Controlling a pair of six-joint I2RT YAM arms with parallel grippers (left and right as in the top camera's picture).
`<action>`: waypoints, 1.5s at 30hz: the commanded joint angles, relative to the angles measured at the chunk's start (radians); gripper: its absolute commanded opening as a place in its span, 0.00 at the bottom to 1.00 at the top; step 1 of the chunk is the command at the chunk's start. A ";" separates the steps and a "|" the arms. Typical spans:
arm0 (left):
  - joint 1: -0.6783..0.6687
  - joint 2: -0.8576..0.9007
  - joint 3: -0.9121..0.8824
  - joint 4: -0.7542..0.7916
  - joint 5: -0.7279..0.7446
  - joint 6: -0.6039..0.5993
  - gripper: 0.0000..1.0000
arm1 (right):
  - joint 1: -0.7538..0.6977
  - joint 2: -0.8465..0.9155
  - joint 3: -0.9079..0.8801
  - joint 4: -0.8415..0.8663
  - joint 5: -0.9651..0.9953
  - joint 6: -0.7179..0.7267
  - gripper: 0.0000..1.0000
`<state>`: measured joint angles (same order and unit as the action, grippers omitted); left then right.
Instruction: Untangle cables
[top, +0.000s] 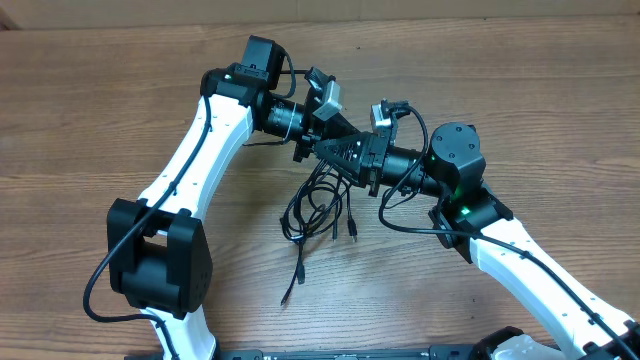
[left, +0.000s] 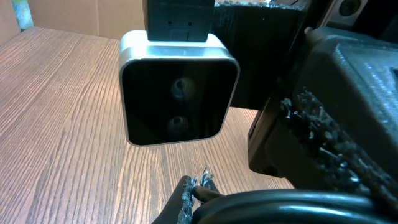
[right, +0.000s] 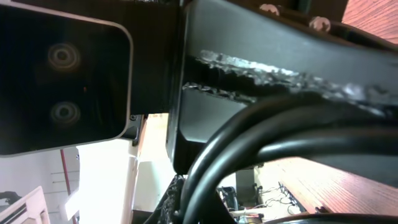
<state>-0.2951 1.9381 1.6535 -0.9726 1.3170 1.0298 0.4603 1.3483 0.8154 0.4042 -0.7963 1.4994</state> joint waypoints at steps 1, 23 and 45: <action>-0.004 0.004 0.002 0.002 0.075 0.040 0.04 | 0.016 -0.011 0.010 -0.010 -0.008 0.015 0.11; 0.289 0.004 0.002 0.020 0.060 -0.362 0.04 | 0.025 -0.011 0.011 -0.525 0.411 -0.558 1.00; 0.137 0.004 0.002 0.344 -0.825 -1.724 0.04 | 0.282 -0.133 0.011 -0.550 0.542 -1.094 1.00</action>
<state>-0.1398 1.9381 1.6516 -0.6178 0.6437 -0.4885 0.7349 1.2369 0.8185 -0.1753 -0.2028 0.6304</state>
